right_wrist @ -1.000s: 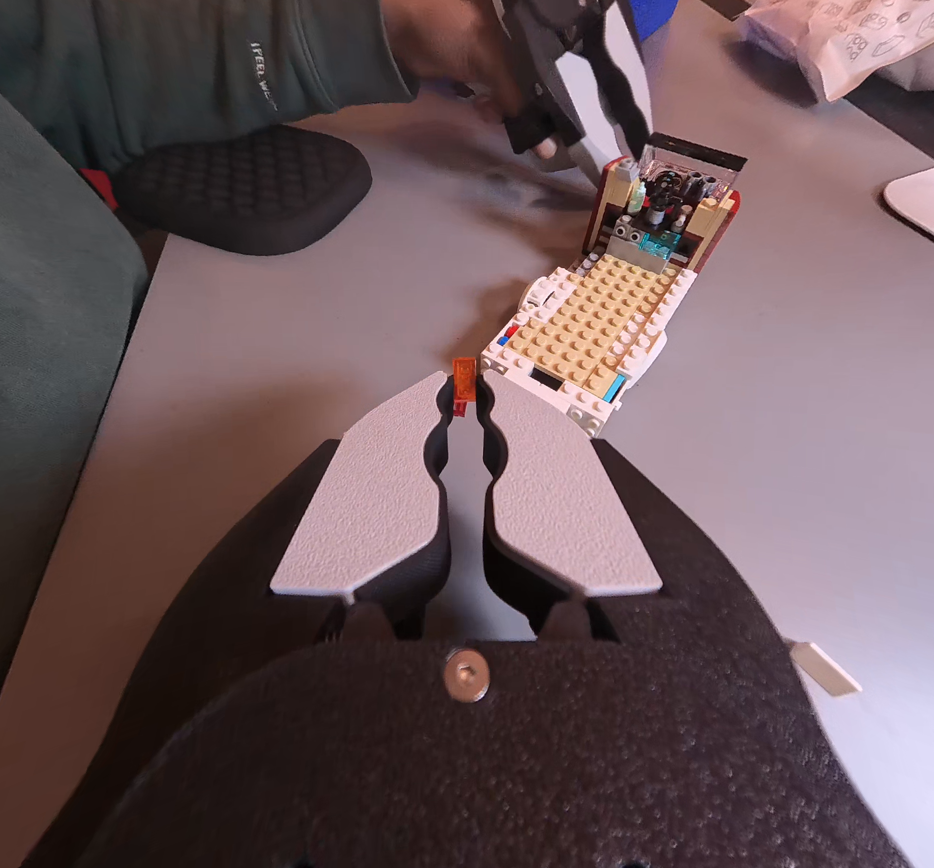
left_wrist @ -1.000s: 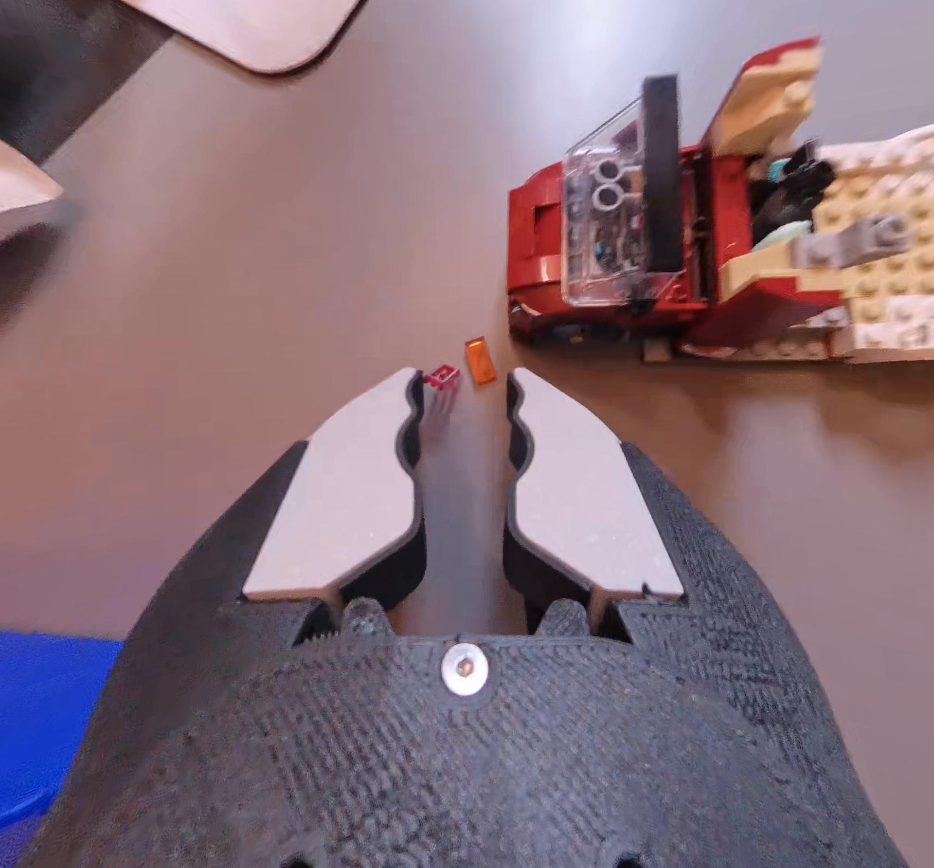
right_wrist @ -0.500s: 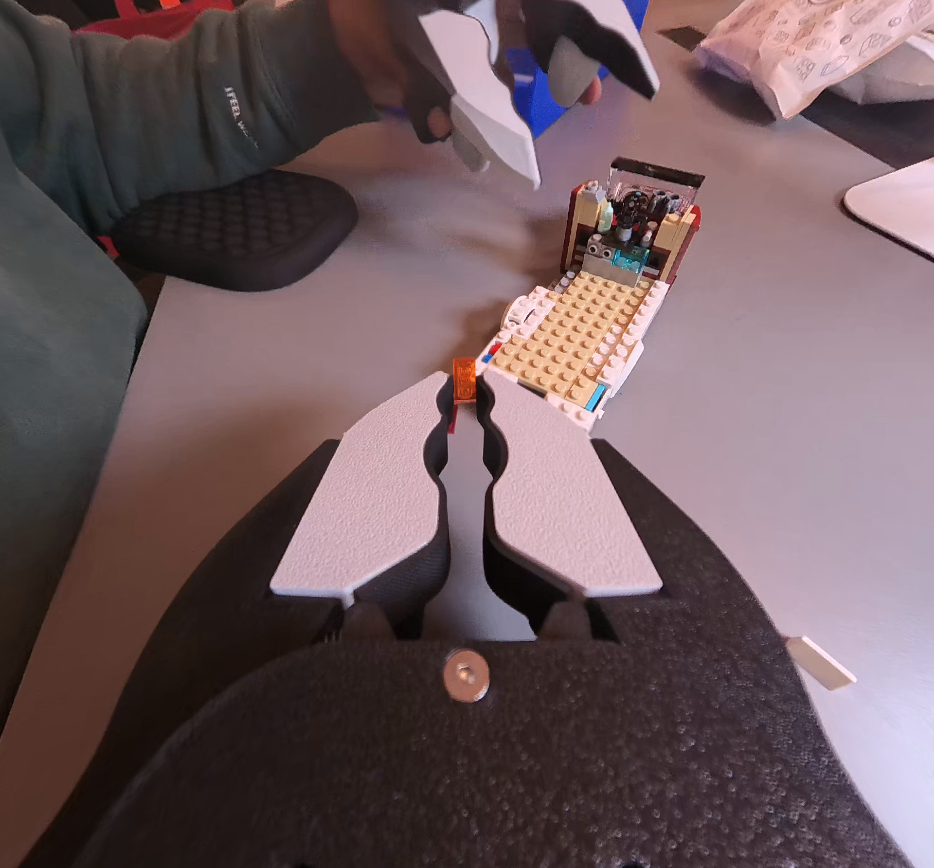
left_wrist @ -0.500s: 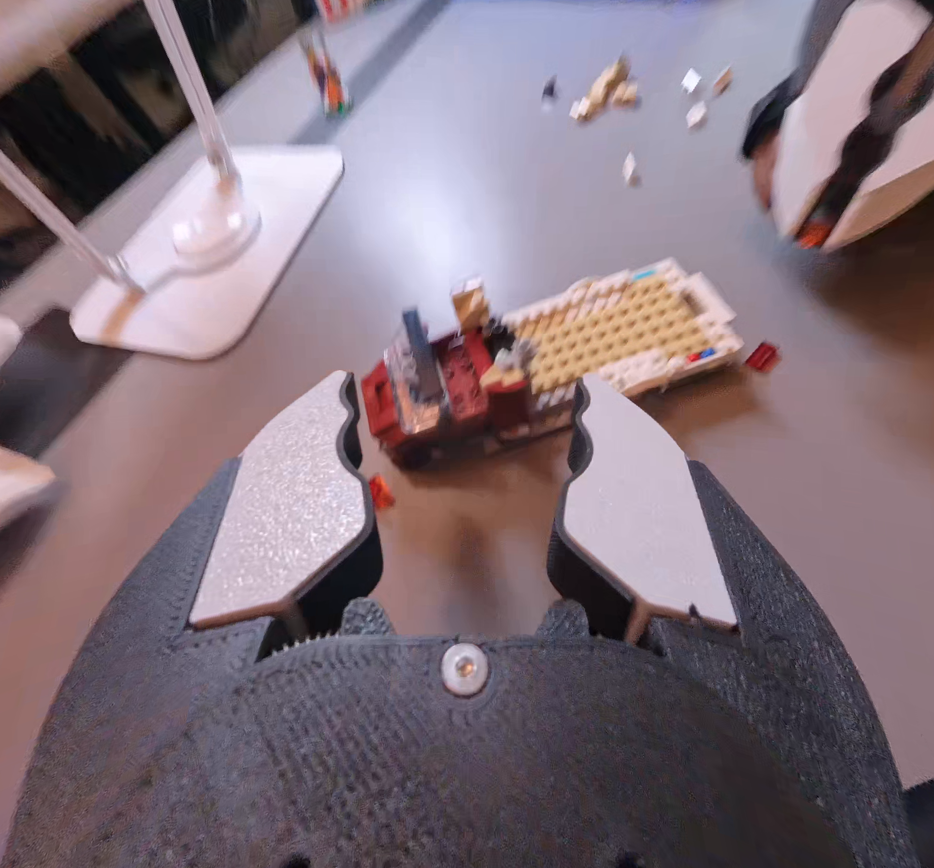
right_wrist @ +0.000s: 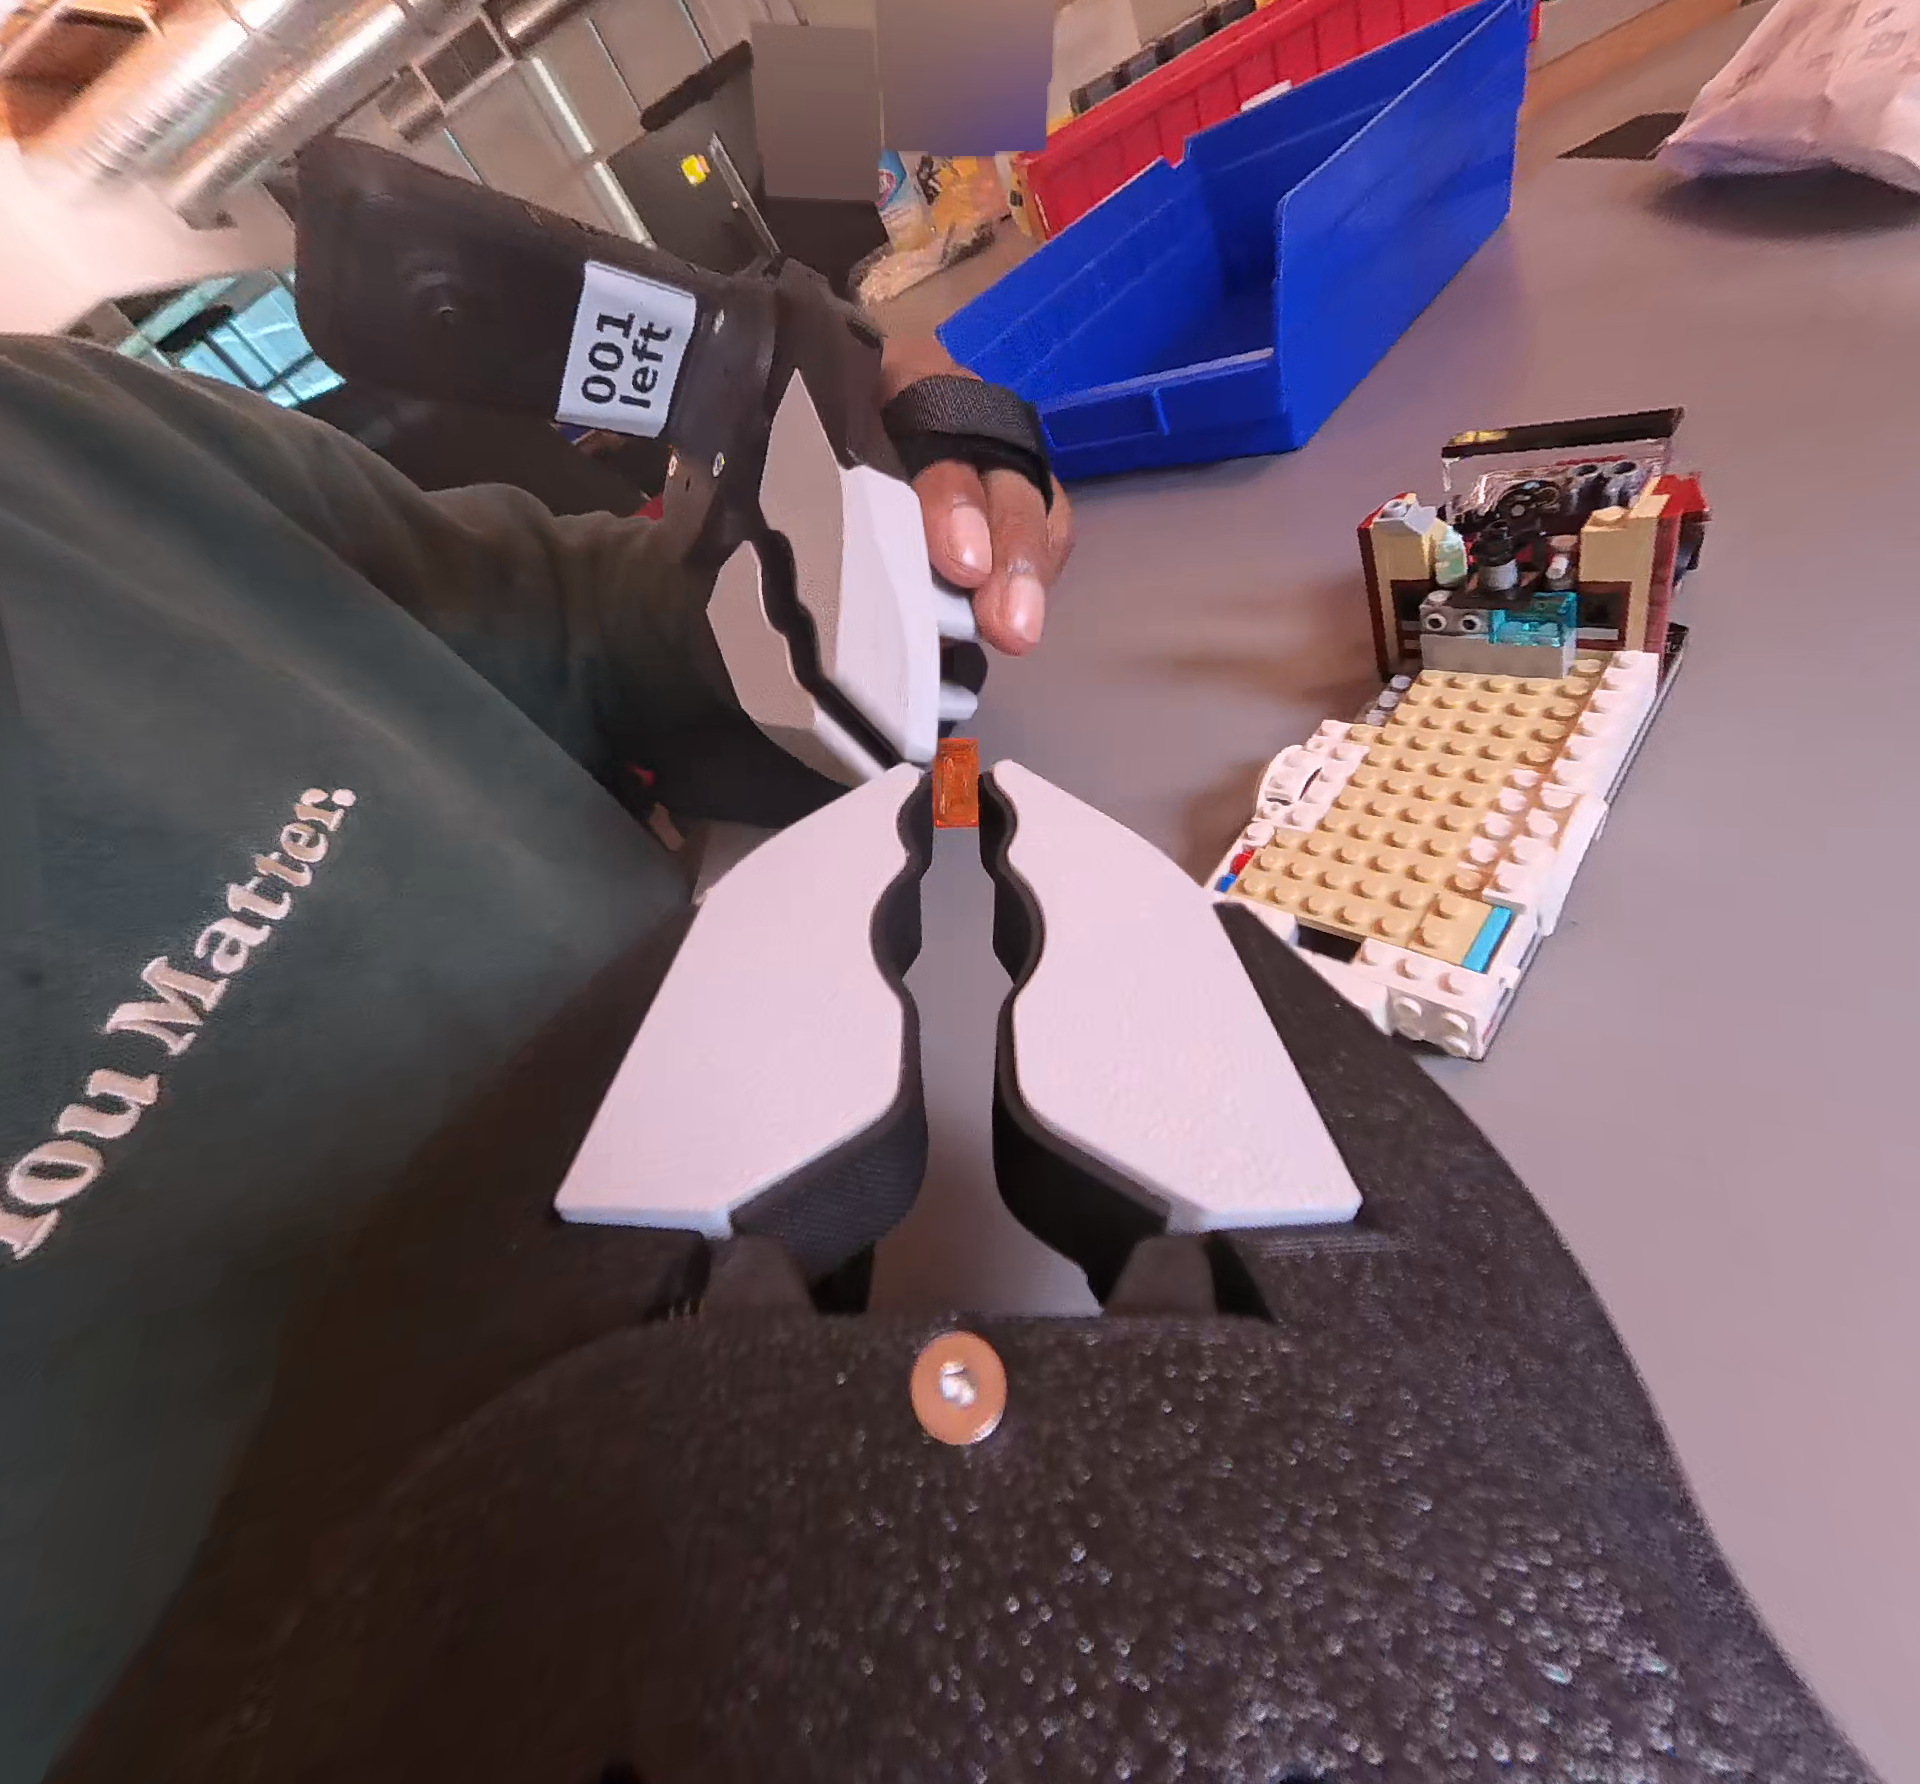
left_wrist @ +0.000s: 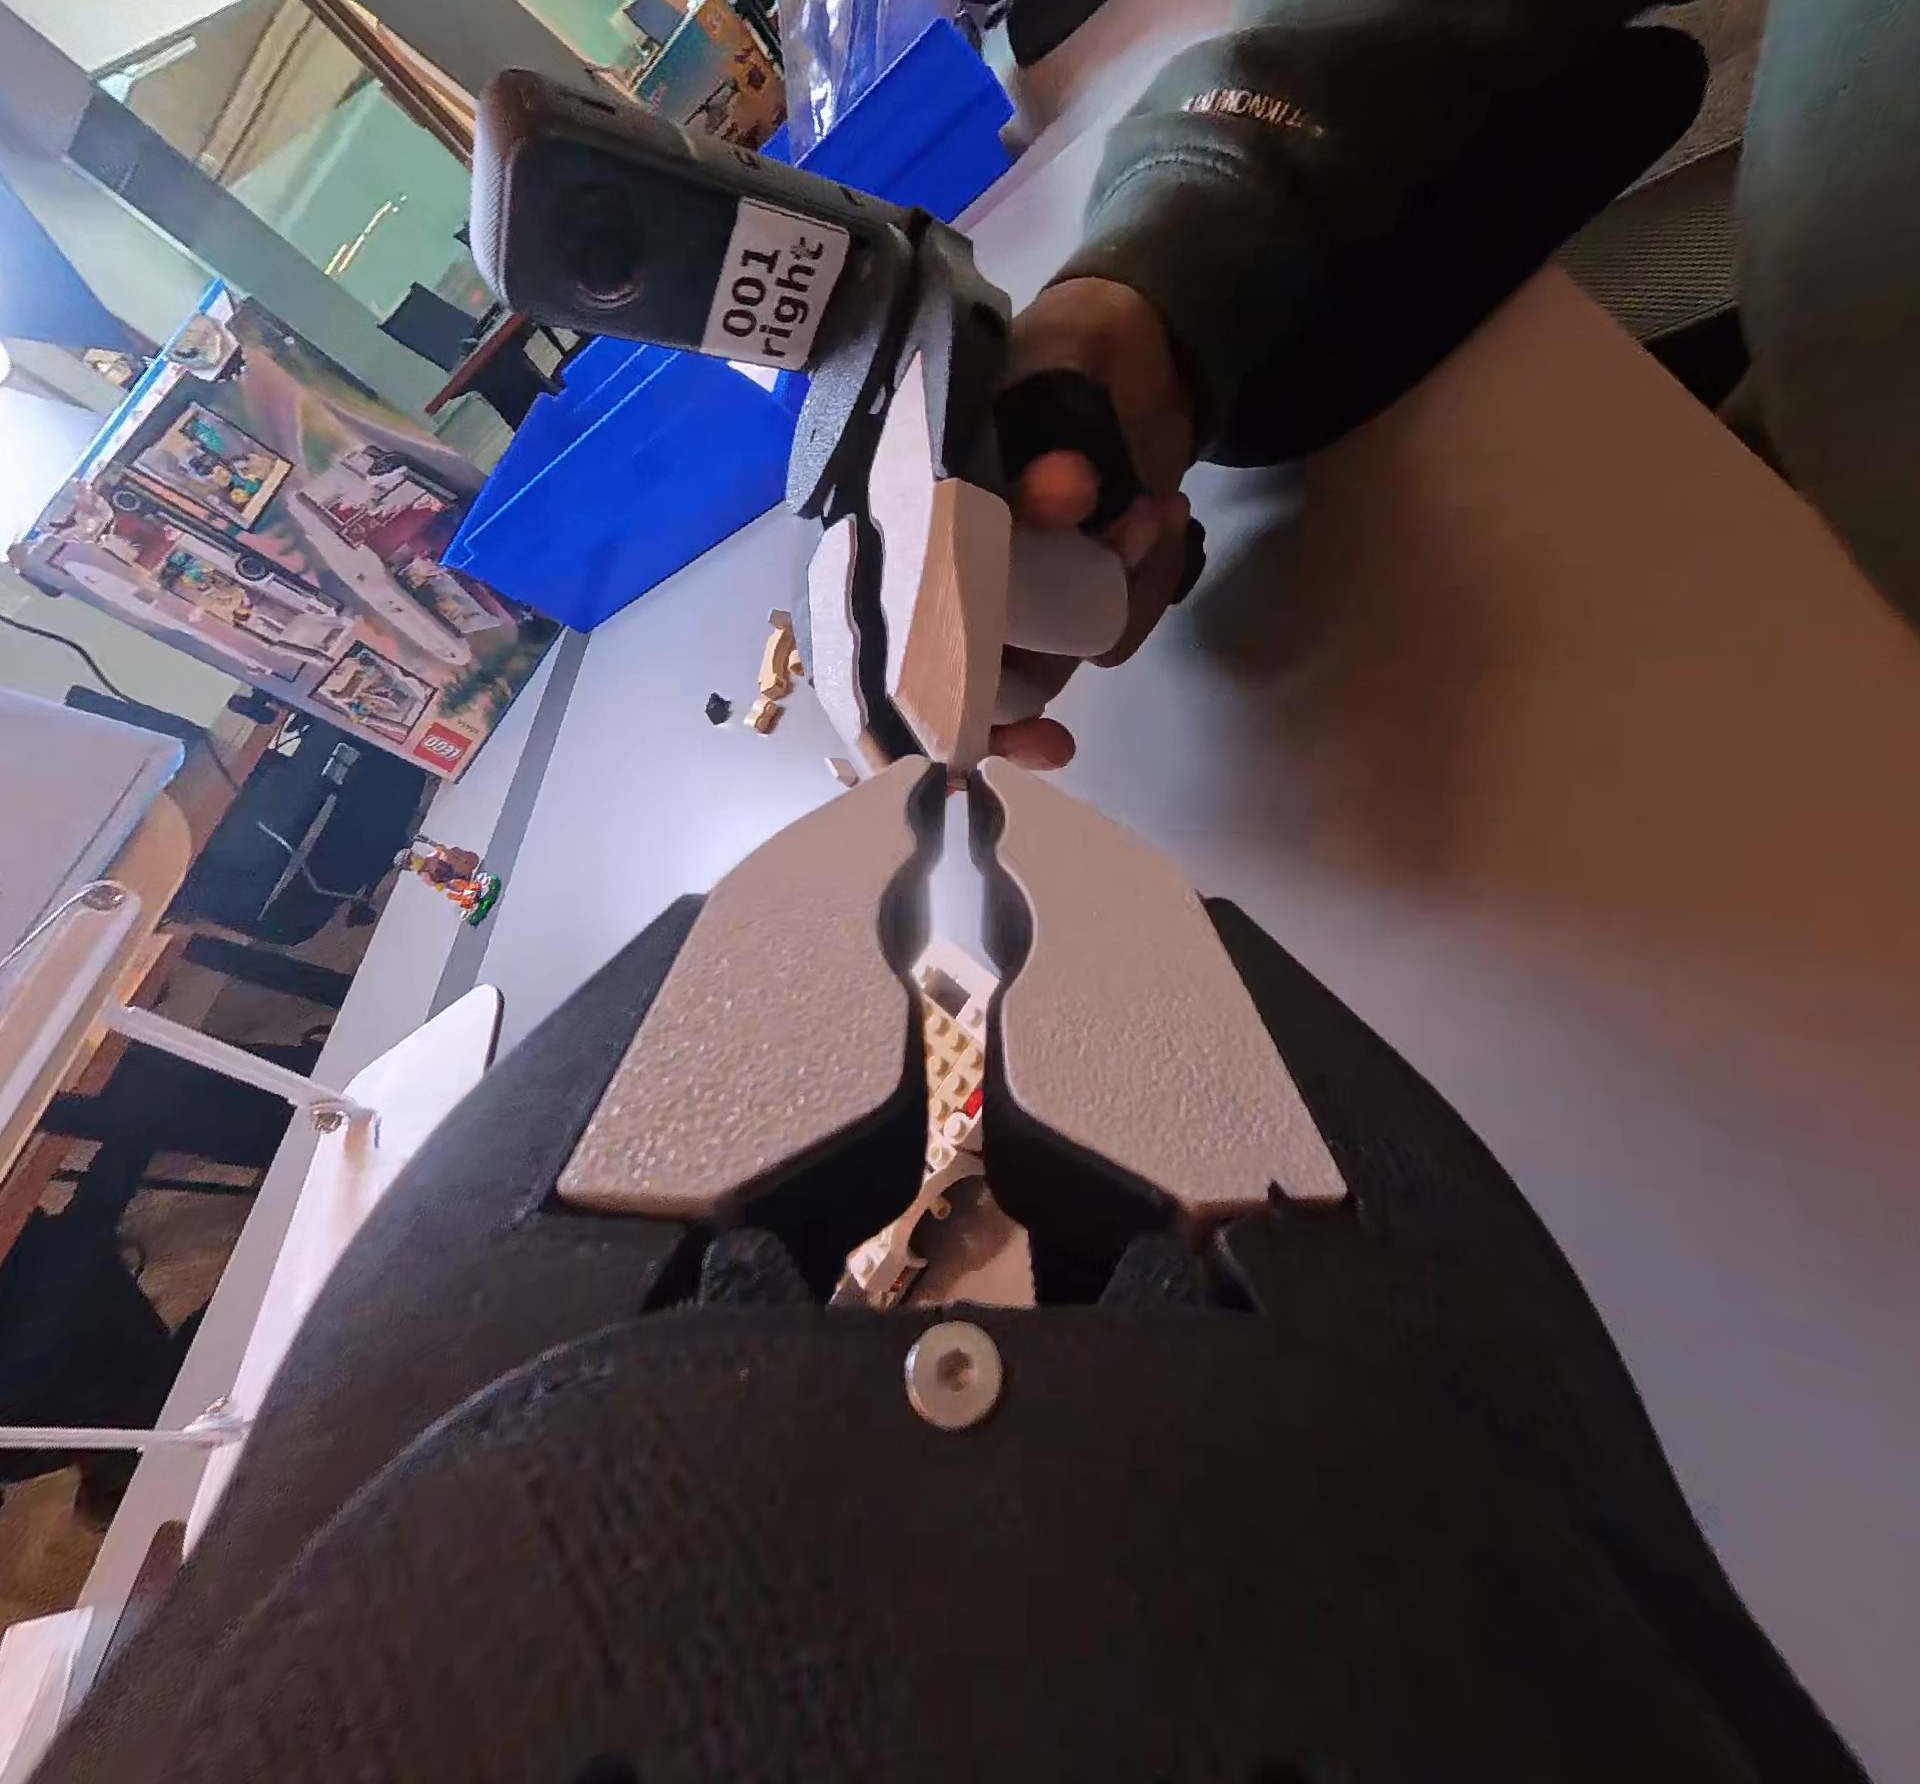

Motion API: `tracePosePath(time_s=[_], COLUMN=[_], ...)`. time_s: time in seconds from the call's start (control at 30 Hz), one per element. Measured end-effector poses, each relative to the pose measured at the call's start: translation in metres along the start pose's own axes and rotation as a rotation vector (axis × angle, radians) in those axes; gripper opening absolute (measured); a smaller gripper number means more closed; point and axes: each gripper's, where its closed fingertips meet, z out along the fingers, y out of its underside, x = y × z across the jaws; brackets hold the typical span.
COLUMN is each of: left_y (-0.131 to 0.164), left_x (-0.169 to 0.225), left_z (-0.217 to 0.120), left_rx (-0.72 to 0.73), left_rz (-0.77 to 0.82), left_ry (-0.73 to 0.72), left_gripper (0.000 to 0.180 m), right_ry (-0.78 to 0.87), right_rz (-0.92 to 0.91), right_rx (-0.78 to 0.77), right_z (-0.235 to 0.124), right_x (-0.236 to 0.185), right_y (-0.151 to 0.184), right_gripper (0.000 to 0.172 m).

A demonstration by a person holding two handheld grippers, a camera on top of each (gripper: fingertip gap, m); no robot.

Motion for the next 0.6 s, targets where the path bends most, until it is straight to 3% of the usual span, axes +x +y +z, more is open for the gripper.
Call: tracePosePath(time_s=[0.43, 0.6], left_y=[0.002, 0.006], left_x=[0.011, 0.017], left_z=[-0.001, -0.003], left_rx=[-0.040, -0.087], left_rz=[0.126, 0.219], left_ry=[0.018, 0.031], left_gripper=[0.010, 0.023], right_ry=[-0.083, -0.132], right_rz=[0.074, 0.077], right_rx=[-0.073, -0.119], right_z=[0.005, 0.009], right_x=[-0.007, -0.015], right_y=[0.012, 0.020], right_gripper=[0.008, 0.008])
